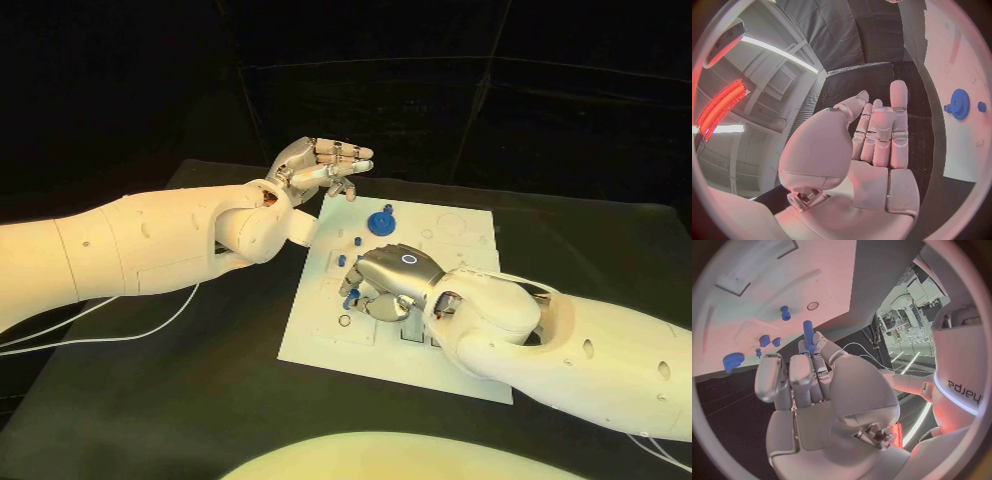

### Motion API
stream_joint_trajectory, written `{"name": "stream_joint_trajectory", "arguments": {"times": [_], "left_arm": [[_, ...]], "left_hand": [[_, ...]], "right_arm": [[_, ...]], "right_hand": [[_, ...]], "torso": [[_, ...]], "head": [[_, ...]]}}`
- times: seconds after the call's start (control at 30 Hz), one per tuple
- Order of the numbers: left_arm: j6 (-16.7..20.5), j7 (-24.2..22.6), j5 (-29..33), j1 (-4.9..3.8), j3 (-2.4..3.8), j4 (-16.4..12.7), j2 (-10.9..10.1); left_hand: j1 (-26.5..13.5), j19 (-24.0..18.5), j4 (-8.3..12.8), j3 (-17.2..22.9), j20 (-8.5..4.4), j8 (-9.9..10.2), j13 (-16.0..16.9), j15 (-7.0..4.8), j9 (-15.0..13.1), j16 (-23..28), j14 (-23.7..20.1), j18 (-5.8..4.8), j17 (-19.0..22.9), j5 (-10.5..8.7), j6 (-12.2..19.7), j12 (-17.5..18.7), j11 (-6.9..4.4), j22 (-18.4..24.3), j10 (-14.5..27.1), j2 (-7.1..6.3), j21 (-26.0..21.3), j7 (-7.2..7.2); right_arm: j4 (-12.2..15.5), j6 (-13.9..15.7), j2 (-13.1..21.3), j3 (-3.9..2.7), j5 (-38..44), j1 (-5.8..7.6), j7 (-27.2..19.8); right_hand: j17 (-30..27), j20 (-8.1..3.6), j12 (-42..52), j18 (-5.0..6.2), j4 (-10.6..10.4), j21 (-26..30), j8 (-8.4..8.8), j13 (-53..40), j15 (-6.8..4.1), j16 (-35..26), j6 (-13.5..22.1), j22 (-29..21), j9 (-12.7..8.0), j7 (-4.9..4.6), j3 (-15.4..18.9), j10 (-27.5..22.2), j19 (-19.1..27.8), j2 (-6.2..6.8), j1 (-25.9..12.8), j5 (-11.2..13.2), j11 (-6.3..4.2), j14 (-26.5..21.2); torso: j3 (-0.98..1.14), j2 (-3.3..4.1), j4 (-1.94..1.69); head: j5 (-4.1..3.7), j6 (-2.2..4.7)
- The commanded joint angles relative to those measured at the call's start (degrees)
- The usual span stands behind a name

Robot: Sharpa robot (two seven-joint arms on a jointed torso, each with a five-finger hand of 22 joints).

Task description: Assemble the parts on the task board

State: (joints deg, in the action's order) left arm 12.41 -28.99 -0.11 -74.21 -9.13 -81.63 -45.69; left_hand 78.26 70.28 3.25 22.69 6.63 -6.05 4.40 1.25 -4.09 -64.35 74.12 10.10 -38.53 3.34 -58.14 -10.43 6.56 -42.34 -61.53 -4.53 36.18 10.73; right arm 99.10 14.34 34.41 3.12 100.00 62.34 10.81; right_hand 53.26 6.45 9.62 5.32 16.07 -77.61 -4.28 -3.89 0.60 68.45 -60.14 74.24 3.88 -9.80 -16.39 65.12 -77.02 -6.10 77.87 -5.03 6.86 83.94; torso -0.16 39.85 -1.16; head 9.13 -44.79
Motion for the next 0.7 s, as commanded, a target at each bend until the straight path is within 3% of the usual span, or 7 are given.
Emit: {"name": "stream_joint_trajectory", "arguments": {"times": [0.03, 0.3, 0.7], "left_arm": [[-0.6, -0.4, 0.1, -0.08, 0.05, 0.1, 0.2], [-0.7, -0.4, 0.1, -0.07, 0.05, 0.4, 0.5], [-0.8, -0.3, 0.1, -0.07, 0.05, 0.5, 0.6]], "left_hand": [[0.5, -0.3, 0.2, -0.1, 0.26, -0.2, -0.1, 0.12, 0.0, 0.2, -0.5, 0.35, 0.0, -0.09, 0.1, -0.4, 0.05, 0.1, 0.4, -0.01, -0.3, -0.08], [0.5, -0.3, 0.2, -0.1, 0.26, -0.2, -0.1, 0.13, 0.0, 0.2, -0.5, 0.35, 0.0, -0.09, 0.1, -0.4, 0.06, 0.1, 0.4, -0.01, -0.3, -0.08], [0.5, -0.3, 0.2, -0.1, 0.26, -0.2, -0.1, 0.13, 0.0, 0.2, -0.5, 0.35, 0.0, -0.09, 0.1, -0.4, 0.06, 0.1, 0.4, -0.01, -0.3, -0.08]], "right_arm": [[-0.6, -1.1, -0.5, 0.15, -0.1, -0.23, -2.0], [-1.2, -1.4, -1.2, 1.13, -0.1, -0.82, -2.4], [-2.2, -2.1, -1.7, 1.45, 0.1, -1.45, -2.7]], "right_hand": [[-0.1, 0.09, -0.3, -1.08, 0.0, -0.3, 0.38, -0.1, -0.20, 0.2, -0.3, 0.0, -0.1, -0.02, -0.3, 1.7, -0.4, -0.07, 0.5, -0.3, -1.52, 0.4], [-0.1, 0.10, -0.3, -1.07, 0.0, -0.3, 0.39, -0.1, -0.19, 0.2, -0.2, 0.0, -0.1, -0.02, -0.5, 1.7, -0.3, 0.02, 0.5, -0.4, -1.52, 0.4], [-0.2, 0.10, -0.3, -1.06, 0.0, -0.3, 0.40, -0.1, -0.19, 0.2, -0.2, 0.0, -0.1, -0.03, -0.7, 1.7, -0.3, 0.09, 0.5, -0.5, -1.51, 0.4]], "torso": [[0.02, -0.02, 0.07], [0.00, 0.03, 0.09], [-0.01, 0.03, 0.08]], "head": [[0.24, -0.09], [0.59, -0.28], [0.93, -0.54]]}}
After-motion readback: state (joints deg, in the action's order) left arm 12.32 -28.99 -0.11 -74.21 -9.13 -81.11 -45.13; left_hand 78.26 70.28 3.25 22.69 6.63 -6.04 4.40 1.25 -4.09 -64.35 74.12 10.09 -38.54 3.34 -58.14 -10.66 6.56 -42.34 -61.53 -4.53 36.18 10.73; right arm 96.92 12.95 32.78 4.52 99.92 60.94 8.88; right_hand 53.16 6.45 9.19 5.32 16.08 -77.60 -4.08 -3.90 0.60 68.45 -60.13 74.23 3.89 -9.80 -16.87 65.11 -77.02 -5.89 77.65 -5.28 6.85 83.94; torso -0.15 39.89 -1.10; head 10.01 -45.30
